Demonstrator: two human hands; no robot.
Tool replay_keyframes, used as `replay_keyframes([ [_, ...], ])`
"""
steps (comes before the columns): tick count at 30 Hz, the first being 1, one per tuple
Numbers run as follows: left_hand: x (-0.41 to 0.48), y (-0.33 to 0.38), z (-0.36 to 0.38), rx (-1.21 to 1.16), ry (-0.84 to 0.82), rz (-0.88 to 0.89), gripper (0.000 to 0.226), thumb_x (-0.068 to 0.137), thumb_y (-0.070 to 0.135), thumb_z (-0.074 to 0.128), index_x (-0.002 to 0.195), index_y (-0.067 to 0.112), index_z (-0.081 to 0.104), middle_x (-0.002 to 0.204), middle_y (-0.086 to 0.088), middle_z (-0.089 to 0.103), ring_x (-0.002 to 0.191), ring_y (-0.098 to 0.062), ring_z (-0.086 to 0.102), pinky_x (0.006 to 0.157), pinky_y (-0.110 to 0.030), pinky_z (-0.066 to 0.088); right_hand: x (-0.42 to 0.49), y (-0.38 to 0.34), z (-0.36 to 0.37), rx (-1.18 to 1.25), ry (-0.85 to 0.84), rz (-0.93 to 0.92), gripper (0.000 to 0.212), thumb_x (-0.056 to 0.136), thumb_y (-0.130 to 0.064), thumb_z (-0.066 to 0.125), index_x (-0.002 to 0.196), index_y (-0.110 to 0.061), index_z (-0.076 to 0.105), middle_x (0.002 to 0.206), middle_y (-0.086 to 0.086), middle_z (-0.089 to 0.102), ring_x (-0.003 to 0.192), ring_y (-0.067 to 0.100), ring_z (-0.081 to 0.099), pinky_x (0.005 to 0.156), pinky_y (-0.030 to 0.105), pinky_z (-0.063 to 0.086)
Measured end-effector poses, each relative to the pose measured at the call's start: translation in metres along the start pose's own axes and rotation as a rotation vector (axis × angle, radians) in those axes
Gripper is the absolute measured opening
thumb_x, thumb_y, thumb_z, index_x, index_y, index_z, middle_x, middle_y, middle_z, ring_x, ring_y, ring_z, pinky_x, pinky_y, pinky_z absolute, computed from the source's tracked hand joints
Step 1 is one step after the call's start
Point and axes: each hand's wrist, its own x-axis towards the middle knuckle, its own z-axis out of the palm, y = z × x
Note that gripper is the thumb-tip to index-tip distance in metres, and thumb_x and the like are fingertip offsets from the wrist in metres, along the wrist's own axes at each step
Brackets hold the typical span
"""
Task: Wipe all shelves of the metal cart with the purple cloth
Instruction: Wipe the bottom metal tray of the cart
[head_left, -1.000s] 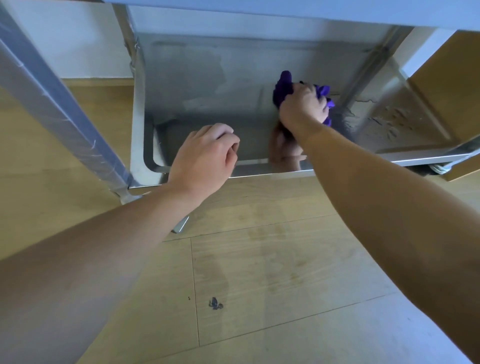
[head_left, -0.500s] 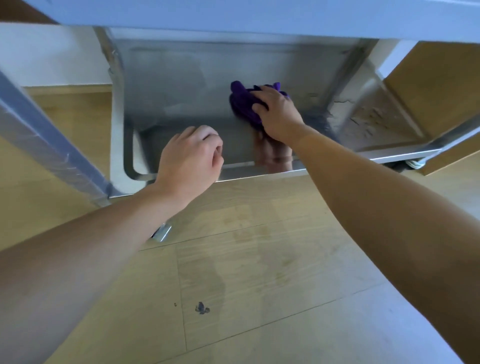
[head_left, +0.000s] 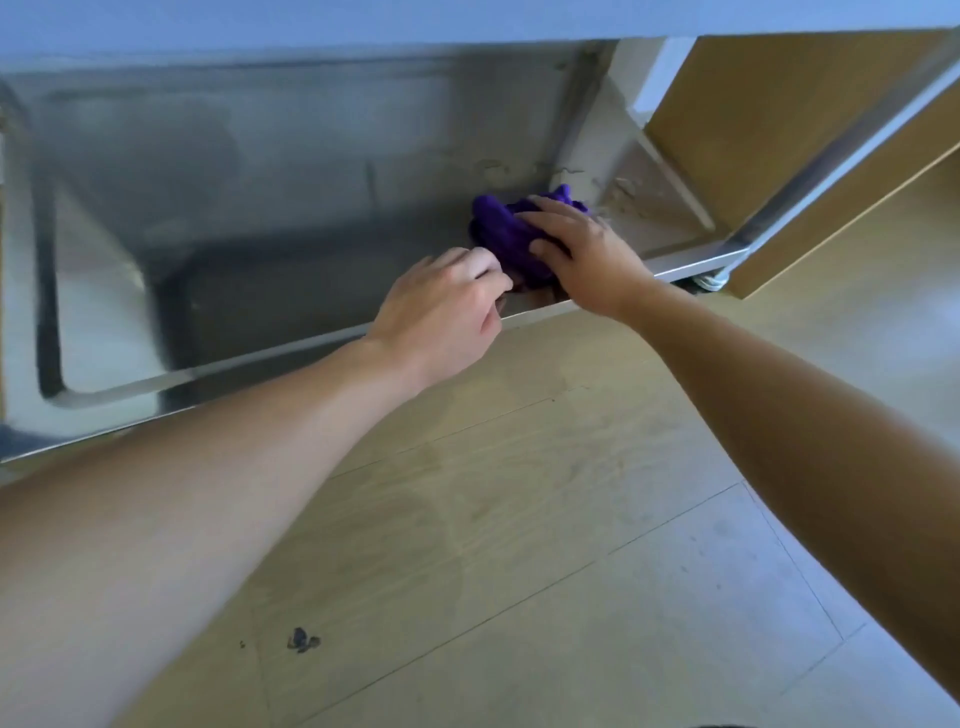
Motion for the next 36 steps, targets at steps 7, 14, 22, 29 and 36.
replay_keyframes([
  [7,0.003,-0.003,0.020,-0.023,0.031,0.021,0.027,0.092,0.010,0.049,0.110,0.007,0.069,0.116,-0.005,0.063,0.105,-0.026,0.058,0.087,-0.043,0.048,-0.016,-0.001,0.016,-0.006,0.269,0.429,0.041,0.100,-0.030,0.043,0.140,-0.028,0.050,0.153,-0.007,0.039,0.137,0.031,0.037,0.111,0.038,0.031],
  [14,0.001,-0.004,0.021,-0.045,0.058,0.018,0.026,0.090,0.008,0.050,0.107,0.008,0.070,0.113,-0.005,0.064,0.103,-0.027,0.058,0.086,-0.043,0.047,-0.021,0.024,0.013,-0.075,0.209,0.127,0.039,0.102,-0.034,0.041,0.139,-0.026,0.052,0.151,-0.004,0.043,0.135,0.029,0.042,0.110,0.040,0.035],
  [22,0.003,0.001,0.023,-0.019,0.060,-0.001,0.025,0.091,0.009,0.047,0.103,0.008,0.068,0.111,-0.005,0.063,0.103,-0.026,0.058,0.086,-0.042,0.045,0.004,0.054,-0.003,-0.025,0.297,0.648,0.042,0.099,-0.031,0.040,0.141,-0.028,0.047,0.152,-0.004,0.039,0.132,0.036,0.038,0.109,0.038,0.031],
  [29,0.000,-0.001,0.025,-0.021,0.080,0.015,0.026,0.092,0.010,0.050,0.111,0.009,0.068,0.115,-0.004,0.064,0.107,-0.024,0.058,0.090,-0.041,0.046,-0.012,-0.005,0.023,-0.036,0.217,0.176,0.038,0.101,-0.035,0.043,0.137,-0.030,0.053,0.150,-0.008,0.044,0.131,0.030,0.044,0.106,0.044,0.040],
  [36,0.000,0.002,0.023,-0.040,0.054,-0.044,0.023,0.092,0.009,0.049,0.104,0.009,0.069,0.112,-0.003,0.063,0.105,-0.024,0.058,0.091,-0.039,0.044,-0.004,0.096,-0.015,-0.057,0.297,0.627,0.042,0.099,-0.031,0.040,0.141,-0.026,0.048,0.151,-0.002,0.041,0.135,0.034,0.037,0.112,0.040,0.029],
])
